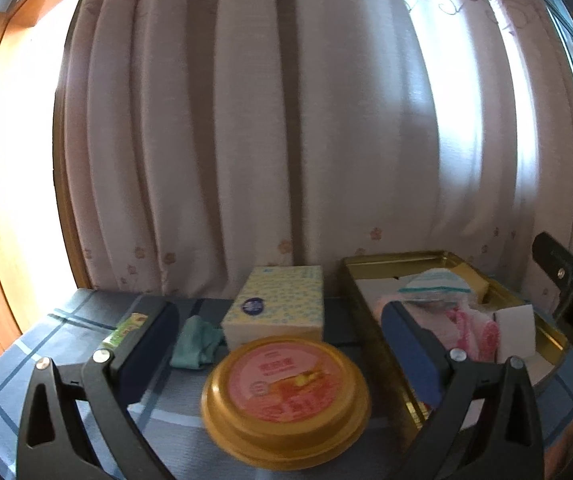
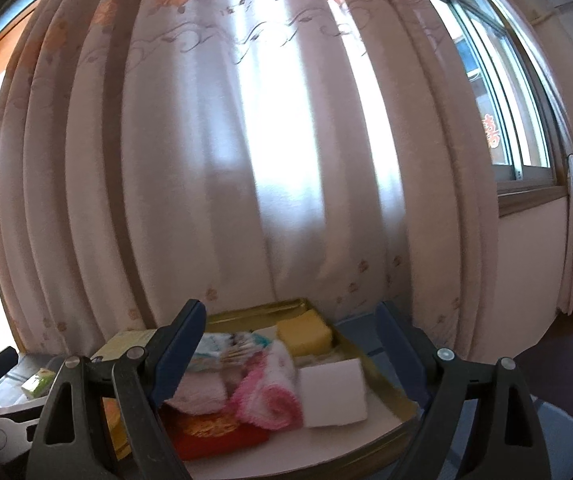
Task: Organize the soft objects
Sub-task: 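Withdraw both tools from the tray toward the remaining items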
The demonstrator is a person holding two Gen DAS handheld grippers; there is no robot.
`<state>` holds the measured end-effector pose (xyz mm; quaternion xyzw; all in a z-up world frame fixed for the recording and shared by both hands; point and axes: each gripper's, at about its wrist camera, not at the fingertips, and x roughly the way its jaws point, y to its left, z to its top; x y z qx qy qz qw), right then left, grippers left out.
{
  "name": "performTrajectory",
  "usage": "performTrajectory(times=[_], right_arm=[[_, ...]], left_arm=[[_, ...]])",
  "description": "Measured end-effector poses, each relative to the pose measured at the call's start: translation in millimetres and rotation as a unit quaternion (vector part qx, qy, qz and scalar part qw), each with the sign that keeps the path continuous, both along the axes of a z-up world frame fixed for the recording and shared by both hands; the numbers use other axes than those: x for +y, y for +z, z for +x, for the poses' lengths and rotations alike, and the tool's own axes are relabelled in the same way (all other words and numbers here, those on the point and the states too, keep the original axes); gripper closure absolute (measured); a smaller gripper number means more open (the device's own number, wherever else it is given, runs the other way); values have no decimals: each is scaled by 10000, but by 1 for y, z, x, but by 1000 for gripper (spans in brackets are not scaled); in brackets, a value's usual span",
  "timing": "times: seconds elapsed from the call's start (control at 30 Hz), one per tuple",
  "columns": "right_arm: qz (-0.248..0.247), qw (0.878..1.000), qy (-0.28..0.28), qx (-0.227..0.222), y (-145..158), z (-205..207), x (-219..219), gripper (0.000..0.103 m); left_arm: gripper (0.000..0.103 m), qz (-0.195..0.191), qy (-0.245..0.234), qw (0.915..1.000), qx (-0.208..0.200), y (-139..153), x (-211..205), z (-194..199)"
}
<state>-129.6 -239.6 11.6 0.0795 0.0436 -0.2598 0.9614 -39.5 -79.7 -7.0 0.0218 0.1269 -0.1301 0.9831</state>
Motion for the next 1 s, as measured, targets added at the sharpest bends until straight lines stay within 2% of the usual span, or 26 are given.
performTrajectory(times=[0.2, 0.57, 1.0], right_arm=[[77, 9994, 288, 171, -2, 17, 25, 15], [-186, 9969, 726, 239, -3, 42, 87, 15], [-118, 9929, 1123, 371, -4, 73, 145, 15]], left_arm=[[0, 26, 204, 9998, 25, -1, 28, 7], [0, 164, 550, 9983, 63, -3, 76, 25], [0, 261, 972, 9948, 176, -5, 137, 46]])
